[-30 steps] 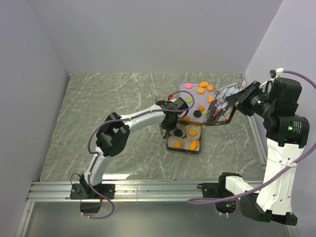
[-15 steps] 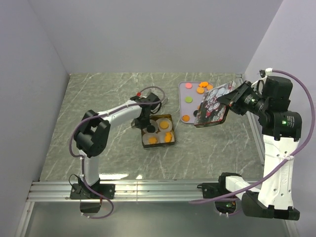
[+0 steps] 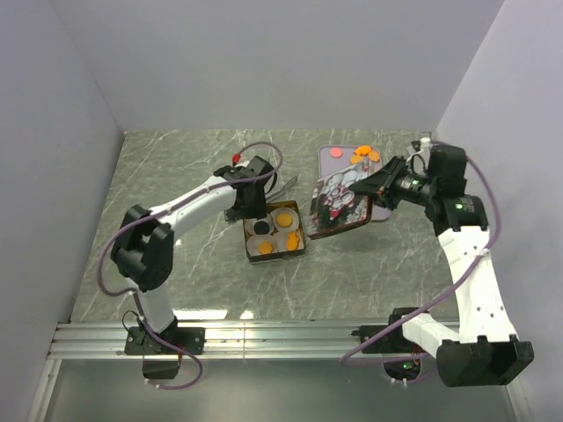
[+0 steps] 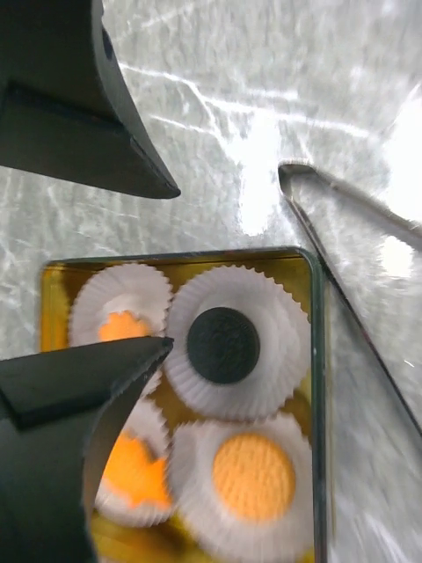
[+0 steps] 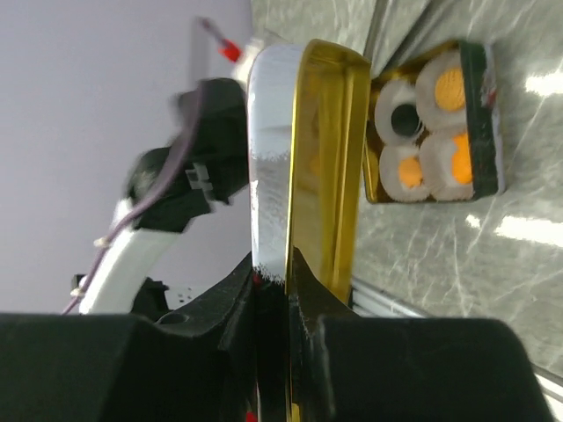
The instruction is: Pack the cookies
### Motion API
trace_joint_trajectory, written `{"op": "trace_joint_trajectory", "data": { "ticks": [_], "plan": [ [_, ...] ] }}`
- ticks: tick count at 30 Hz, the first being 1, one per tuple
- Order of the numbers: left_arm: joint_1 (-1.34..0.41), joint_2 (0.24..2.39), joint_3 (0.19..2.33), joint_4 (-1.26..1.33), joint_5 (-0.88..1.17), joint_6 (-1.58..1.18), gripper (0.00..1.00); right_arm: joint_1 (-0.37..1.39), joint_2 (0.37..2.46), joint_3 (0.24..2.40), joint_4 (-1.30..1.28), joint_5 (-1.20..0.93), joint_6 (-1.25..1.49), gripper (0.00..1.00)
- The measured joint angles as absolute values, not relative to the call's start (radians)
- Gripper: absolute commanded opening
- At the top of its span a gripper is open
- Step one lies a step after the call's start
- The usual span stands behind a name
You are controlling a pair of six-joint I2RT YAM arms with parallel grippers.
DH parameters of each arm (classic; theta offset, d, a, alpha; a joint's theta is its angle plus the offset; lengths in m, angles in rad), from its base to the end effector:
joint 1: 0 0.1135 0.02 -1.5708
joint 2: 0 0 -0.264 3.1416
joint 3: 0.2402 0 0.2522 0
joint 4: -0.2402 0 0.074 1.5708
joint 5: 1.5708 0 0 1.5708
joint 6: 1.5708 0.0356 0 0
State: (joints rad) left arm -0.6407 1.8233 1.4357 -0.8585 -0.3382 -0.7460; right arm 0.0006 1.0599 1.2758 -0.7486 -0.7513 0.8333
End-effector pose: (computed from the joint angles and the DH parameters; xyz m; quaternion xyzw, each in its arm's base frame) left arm 0.3035 -0.2115 0.2301 -0.0784 0.9700 0.0259 0.2287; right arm 0.2035 0.0244 0.4041 0.1602 0.8123 0.4781 0.2929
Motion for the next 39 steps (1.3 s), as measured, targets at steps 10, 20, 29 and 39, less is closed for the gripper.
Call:
{"op": "trace_joint_trajectory", "data": {
  "ticks": [10,20,29,39],
  "plan": [
    [-0.457,1.303,1.219,-0.708,-0.227,-0.744,0.77,0.207,1.105,1.044,-0.368,-0.794,1.002,0.1],
    [-0.201,0.837,0.578,-0.27,0.289,-0.852,0.8,0.33,1.32,0.888,0.072,-0.802,1.165,0.1],
    [-0.135,0.838,0.368,0.157,0.596,-1.017,0.79,0.415,1.495,0.899,0.284,-0.802,1.23,0.1],
    [-0.099,1.048,0.3,0.428,0.669,-1.068,0.78,0.467,1.656,0.943,0.364,-0.794,1.264,0.1]
  ]
}}
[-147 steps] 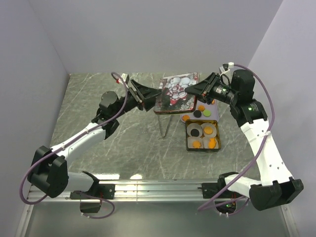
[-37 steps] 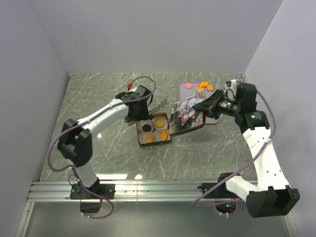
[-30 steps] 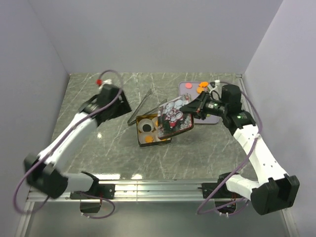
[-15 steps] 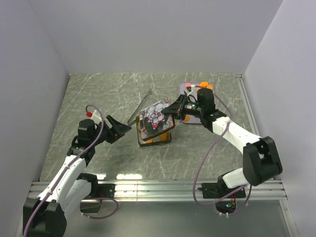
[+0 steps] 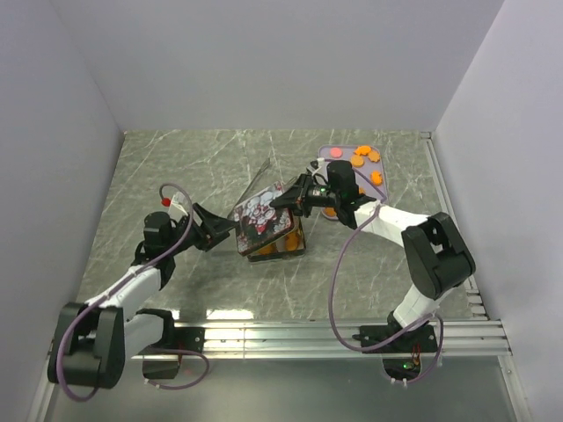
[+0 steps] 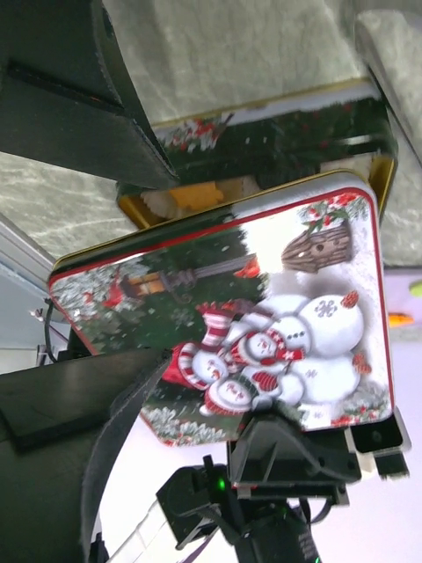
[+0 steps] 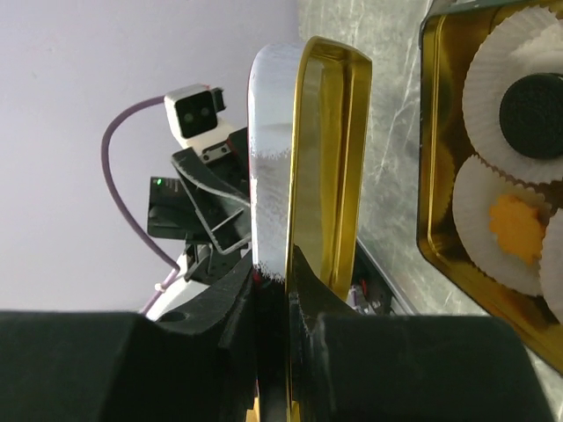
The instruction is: Pack the cookies
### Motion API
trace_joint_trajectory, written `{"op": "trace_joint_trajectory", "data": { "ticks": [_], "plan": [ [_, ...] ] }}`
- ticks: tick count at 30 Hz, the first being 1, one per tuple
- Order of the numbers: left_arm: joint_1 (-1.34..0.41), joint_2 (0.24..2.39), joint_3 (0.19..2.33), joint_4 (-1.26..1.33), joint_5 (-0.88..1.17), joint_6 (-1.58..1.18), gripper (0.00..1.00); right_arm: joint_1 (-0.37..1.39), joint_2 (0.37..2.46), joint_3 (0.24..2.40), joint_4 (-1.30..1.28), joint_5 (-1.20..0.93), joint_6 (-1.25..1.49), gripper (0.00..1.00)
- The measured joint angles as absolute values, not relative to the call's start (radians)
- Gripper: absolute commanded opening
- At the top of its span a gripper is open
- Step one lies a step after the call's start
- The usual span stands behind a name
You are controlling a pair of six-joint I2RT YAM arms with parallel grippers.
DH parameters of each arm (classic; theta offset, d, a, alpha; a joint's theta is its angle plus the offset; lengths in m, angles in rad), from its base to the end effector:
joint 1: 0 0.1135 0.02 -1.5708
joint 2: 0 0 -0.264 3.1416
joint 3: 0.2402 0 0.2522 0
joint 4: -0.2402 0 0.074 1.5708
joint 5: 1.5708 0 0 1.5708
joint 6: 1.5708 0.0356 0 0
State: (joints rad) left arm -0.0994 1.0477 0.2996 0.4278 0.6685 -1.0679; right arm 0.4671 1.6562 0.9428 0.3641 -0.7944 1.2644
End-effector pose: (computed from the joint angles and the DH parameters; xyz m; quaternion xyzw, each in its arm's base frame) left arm 0.2020 -0.0423 0.1874 -0.1866 0.7673 -0.5267 0.3148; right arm 0.3100 0.1848 0.2277 0.0888 0.7823 0.6081 0.1014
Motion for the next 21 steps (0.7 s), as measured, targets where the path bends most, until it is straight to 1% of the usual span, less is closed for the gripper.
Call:
{"op": "trace_joint_trajectory", "data": {
  "ticks": [12,17,21],
  "plan": [
    [-0.099,1.355,0.296,0.689,0.739,-1.09,0.76,0.474,1.752,0.978,0.434,-0.783,1.276,0.1],
    [-0.099,1.458,0.307,0.761,0.769,-1.095,0.74,0.474,1.766,0.974,0.442,-0.775,1.276,0.1],
    [-0.099,1.519,0.352,0.769,0.791,-1.089,0.73,0.474,1.766,0.971,0.448,-0.772,1.262,0.1]
  ]
}}
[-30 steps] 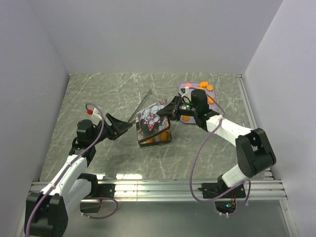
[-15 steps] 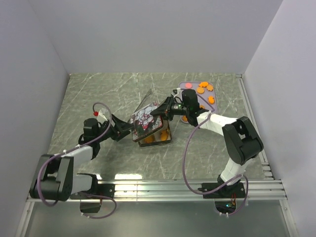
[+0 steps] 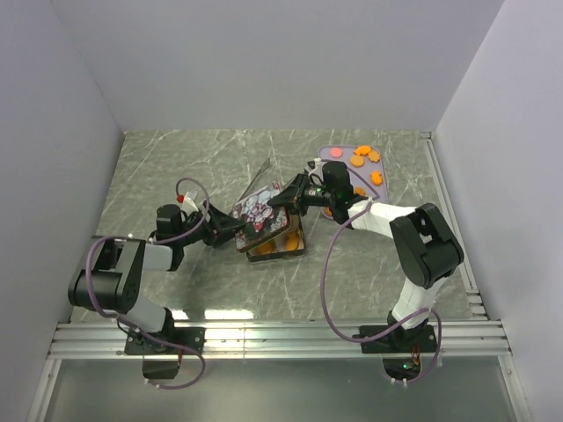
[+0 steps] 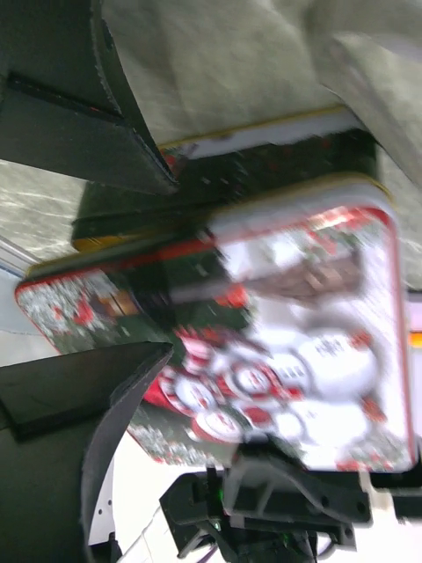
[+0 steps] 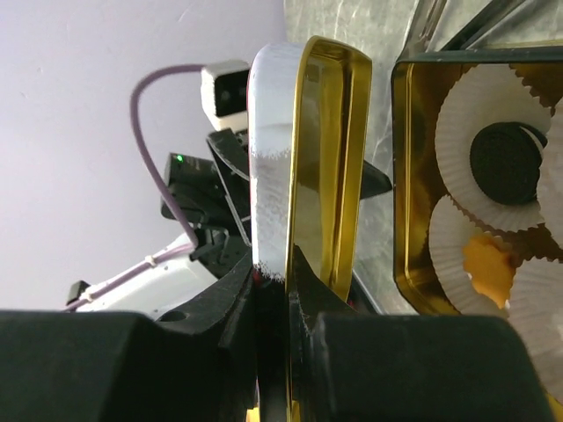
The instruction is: Pack the cookies
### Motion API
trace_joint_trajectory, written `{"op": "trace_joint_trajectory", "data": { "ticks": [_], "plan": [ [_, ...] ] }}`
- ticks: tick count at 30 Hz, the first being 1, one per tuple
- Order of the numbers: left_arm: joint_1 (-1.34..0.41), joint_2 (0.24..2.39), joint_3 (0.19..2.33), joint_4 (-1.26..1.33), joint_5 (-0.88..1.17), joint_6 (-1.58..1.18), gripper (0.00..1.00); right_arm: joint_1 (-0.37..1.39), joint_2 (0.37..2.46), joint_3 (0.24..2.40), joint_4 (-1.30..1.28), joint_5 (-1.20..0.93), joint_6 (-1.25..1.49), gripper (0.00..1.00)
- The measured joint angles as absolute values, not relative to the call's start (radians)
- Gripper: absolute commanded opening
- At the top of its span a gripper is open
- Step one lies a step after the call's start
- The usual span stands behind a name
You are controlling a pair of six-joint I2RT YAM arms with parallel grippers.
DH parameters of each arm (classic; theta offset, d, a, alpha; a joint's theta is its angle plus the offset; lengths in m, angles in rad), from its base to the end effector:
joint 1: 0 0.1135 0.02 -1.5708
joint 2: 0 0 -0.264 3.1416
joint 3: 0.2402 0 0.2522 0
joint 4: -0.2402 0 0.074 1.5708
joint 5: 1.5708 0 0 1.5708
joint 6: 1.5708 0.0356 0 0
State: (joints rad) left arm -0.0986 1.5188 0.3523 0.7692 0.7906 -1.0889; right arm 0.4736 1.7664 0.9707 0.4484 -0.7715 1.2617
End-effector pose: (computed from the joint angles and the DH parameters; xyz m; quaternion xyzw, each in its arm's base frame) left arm 0.2454 -0.0497 0.1372 -0.1776 0.7775 -0.5517 0.2441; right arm 0.3261 0.1950 0.2056 0.0917 0.7833 0.6051 0.1091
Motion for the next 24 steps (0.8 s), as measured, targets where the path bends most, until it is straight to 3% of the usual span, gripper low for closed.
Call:
{"op": "trace_joint_trajectory", "data": {
  "ticks": [12,24],
  "plan": [
    [-0.126,1.628,0.47,0.706,0.805,-1.023,0.67,0.469,1.766,0.908,0.484,-0.748,1.228,0.12],
    [-0.205,1.654,0.575,0.599,0.776,-0.957,0.66,0.459,1.764,0.908,0.359,-0.74,1.116,0.43]
  ]
}}
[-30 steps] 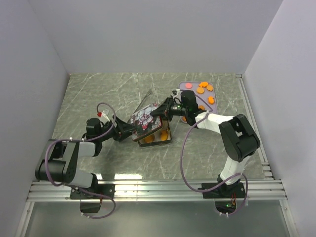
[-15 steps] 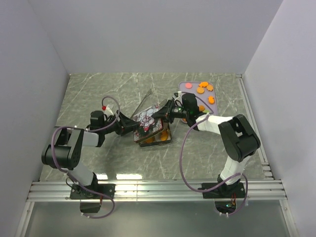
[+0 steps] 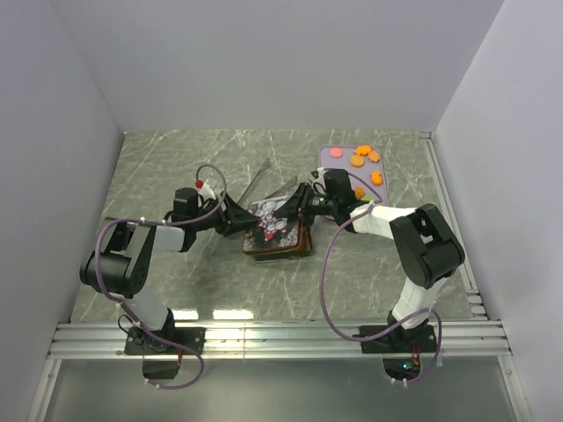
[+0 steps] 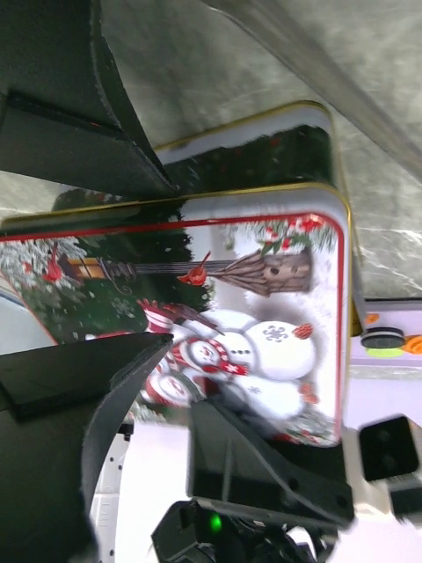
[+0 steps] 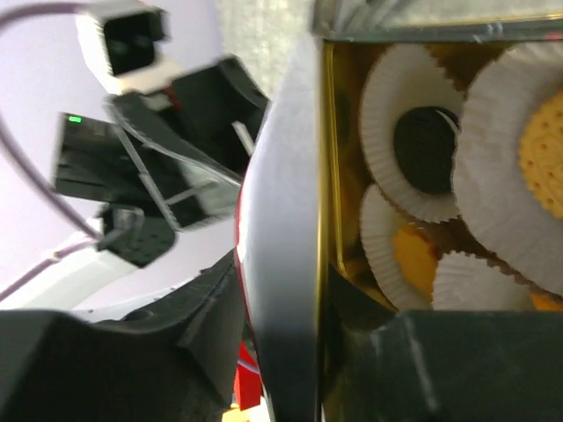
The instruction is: Pack the cookies
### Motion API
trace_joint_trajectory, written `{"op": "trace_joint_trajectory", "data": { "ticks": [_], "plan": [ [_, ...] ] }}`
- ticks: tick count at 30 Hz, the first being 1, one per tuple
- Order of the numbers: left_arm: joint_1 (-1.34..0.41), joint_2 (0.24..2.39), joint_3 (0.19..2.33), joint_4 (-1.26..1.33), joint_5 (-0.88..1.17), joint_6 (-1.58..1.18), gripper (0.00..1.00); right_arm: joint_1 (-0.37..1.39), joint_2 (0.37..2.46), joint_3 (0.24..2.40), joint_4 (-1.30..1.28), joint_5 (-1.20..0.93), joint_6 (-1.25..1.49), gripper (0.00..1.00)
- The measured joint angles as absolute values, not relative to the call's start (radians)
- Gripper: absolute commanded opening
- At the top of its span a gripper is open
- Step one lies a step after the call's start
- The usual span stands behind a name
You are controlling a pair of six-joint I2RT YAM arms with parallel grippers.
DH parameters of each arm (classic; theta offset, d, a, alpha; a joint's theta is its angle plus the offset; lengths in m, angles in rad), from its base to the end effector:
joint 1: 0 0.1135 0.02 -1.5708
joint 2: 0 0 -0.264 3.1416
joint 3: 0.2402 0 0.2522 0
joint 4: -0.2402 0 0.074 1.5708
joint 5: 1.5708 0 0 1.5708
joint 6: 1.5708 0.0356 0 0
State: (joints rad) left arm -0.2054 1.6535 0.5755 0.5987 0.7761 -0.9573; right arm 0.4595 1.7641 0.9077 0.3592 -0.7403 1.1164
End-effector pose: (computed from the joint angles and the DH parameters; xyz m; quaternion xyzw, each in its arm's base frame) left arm 0.2874 -0.0854 0.1433 -0.1078 0.8080 -0.5341 0.2239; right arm 0.3162 0.1833 0.1790 0.0833 0.8180 0.5572 0.1159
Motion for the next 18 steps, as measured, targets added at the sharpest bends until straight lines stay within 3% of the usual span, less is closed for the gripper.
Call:
{"op": "trace_joint_trajectory", "data": {
  "ticks": [6,18],
  "plan": [
    [-0.22,1.654,0.631,0.547,0.766,-0.921,0.66,0.459,1.763,0.918,0.21,-0.707,1.021,0.56],
    [-0.245,1.668,0.657,0.494,0.77,-0.903,0.64,0.431,1.749,1.076,-0.145,-0.601,0.839,0.6]
  ]
}}
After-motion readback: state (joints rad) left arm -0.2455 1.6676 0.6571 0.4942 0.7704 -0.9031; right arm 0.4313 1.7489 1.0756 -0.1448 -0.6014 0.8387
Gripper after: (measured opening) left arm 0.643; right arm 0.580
